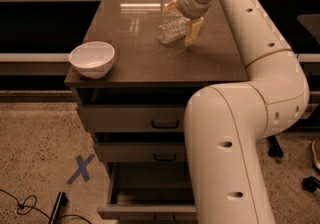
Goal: Place water bottle into bottom drawer
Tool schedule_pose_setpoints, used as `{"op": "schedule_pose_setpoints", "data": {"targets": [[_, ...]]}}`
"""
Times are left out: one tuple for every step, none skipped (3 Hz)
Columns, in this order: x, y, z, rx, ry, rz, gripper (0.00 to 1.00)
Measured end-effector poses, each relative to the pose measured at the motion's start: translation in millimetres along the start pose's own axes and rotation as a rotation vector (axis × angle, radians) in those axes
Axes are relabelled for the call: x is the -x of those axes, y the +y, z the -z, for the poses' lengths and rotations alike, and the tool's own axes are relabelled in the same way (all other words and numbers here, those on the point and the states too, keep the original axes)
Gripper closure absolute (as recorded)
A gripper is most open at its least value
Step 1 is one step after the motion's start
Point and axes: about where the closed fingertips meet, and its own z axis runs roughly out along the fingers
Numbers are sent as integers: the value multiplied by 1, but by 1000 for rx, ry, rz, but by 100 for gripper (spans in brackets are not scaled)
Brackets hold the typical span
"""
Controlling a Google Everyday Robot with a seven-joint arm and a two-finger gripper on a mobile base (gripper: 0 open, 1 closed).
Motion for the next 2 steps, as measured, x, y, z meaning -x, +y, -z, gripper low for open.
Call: {"op": "schedule_pose_setpoints", "data": {"targets": [[2,-2,-8,18,2,18,44],[2,-1,-16,38,4,23,59]]}}
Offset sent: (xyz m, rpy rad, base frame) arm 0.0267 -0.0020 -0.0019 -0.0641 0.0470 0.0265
